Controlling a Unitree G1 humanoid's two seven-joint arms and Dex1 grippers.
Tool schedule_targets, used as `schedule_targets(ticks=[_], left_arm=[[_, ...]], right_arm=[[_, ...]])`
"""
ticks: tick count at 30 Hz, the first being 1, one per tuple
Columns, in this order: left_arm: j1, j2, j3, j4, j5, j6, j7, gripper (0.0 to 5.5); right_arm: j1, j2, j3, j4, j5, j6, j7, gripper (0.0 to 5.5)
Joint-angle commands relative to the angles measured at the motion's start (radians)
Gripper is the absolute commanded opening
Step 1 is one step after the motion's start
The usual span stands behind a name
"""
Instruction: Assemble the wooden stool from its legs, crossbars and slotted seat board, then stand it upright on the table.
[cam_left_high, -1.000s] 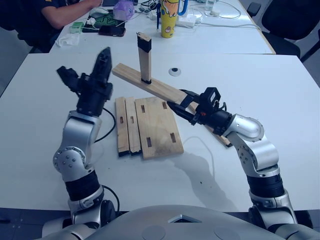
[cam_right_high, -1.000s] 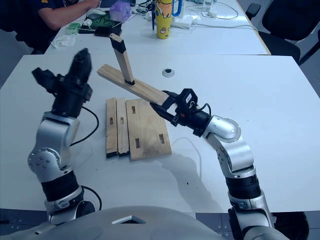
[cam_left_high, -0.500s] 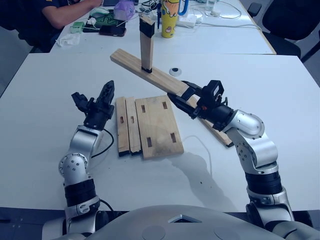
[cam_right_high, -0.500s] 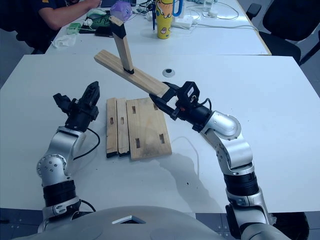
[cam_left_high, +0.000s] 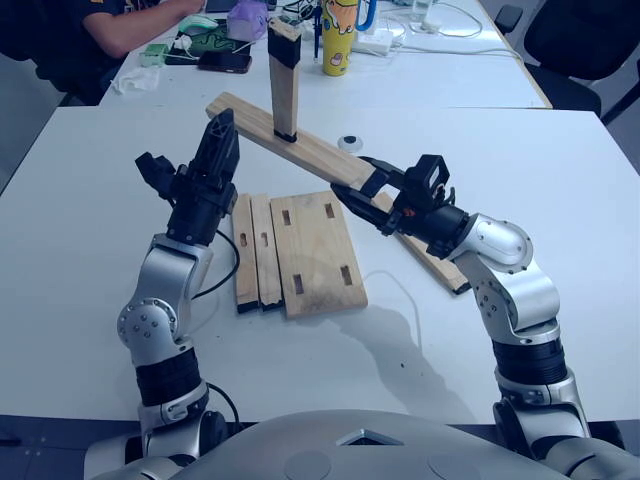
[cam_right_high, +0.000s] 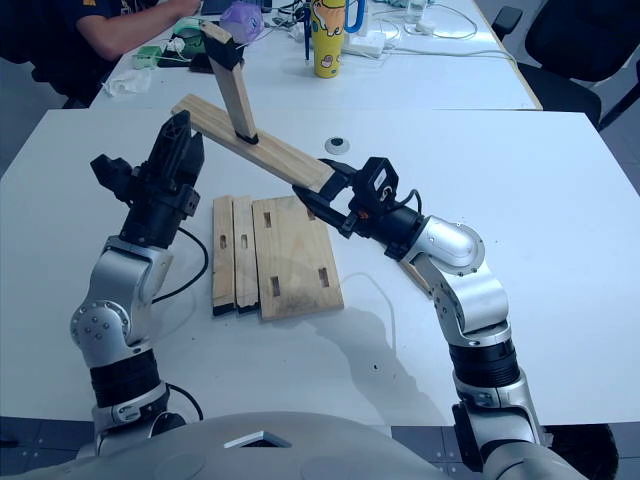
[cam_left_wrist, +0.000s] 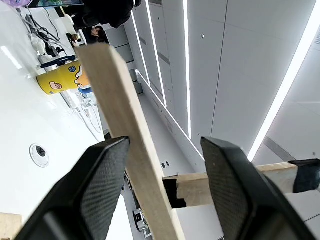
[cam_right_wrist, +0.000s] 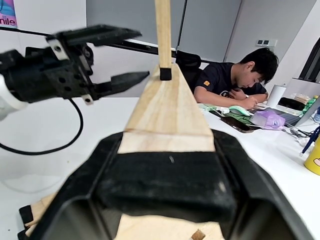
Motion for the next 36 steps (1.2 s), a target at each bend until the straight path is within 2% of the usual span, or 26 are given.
schedule_targets(ticks=[1, 8, 14, 24, 36], left_arm=[[0.007, 0.0, -0.004, 0.017, 0.008, -0.004, 0.002, 2.65], [-0.014, 0.016, 0.01, 0.003, 0.004, -0.01, -0.009, 2.65], [-0.021, 0.02, 0.029, -0.002, 0.014, -0.035, -0.001, 2.65], [-0.019, 0.016, 0.029, 0.001, 0.028, -0.067, 0.016, 1.24], [-0.027, 0.021, 0.025, 0.005, 0.04, -0.072, 0.011, 1.17]], right_arm=[[-0.038, 0.003, -0.007, -0.026, 0.039, 0.011, 0.008, 2.08], [0.001, -0.058, 0.037, -0.048, 0.058, 0.026, 0.098, 2.08], [0.001, -0.062, 0.036, -0.012, 0.038, -0.008, 0.105, 2.08], [0.003, -0.058, 0.043, 0.007, 0.014, -0.032, 0.095, 2.08], [0.003, -0.058, 0.052, 0.008, 0.013, -0.015, 0.095, 2.08]])
